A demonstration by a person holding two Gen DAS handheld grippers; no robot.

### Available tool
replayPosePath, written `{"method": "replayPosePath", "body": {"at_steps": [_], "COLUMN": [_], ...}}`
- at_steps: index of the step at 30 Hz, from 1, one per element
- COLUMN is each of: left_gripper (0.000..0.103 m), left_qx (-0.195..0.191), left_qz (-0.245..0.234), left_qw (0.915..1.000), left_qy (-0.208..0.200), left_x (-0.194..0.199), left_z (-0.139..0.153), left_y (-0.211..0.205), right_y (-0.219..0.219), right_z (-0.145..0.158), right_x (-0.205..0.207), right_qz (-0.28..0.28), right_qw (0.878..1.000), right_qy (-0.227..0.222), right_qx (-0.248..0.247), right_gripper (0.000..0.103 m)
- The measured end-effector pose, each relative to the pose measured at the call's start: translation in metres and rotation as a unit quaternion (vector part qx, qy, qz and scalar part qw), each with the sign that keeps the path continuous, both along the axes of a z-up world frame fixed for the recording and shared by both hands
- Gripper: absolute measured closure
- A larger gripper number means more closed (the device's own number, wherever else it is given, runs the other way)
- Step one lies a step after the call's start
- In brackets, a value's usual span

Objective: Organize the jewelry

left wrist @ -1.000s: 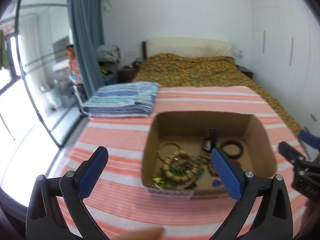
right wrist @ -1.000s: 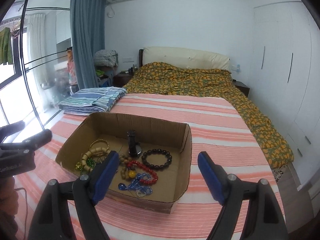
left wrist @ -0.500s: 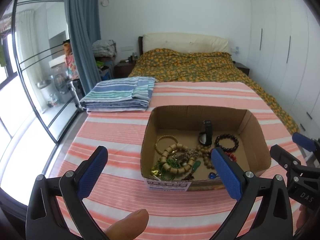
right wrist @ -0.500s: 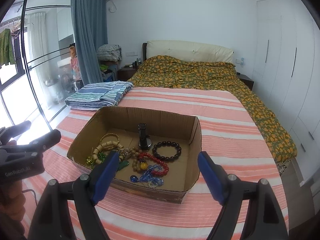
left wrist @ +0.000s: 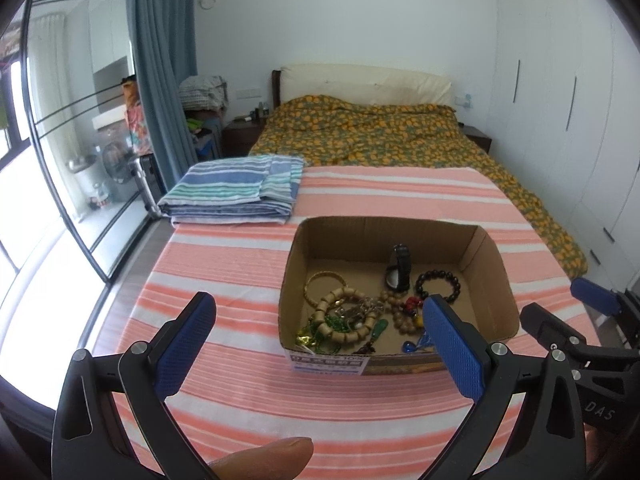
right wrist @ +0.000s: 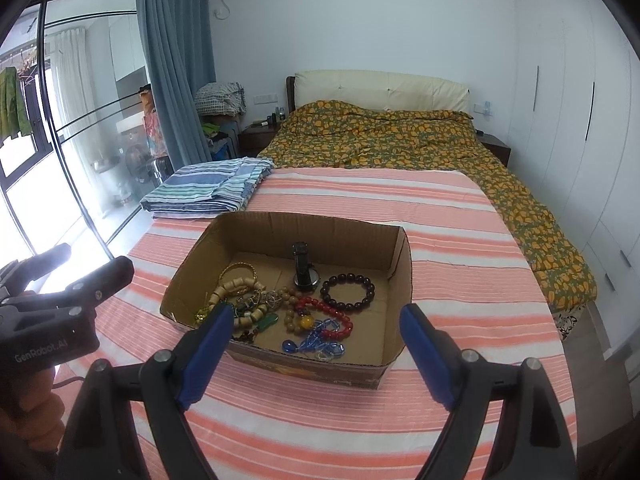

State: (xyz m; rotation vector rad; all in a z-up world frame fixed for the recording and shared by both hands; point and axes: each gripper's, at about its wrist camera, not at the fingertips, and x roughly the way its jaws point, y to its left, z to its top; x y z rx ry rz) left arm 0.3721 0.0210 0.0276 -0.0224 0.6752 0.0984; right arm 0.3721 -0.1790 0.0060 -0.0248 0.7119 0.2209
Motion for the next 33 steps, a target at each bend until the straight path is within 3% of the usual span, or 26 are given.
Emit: {"method": "replayPosePath", "body": {"at_steps": [33], "left_gripper": [0.0], "left_qx": [0.012], "left_qz": [0.005], "left_qw": [0.9997], "left_qy": [0.021], "left_x": [-0.004], "left_z": [0.001], "left_y": [-0.001], "right_y": [0.006], "right_z": [0.012], "right_x": [-0.014], "right_qz": [0.002], "right_qw": [0.999], "right_qy": [-0.014], "right_qx": [-0.031], "right_gripper": [0.016]}}
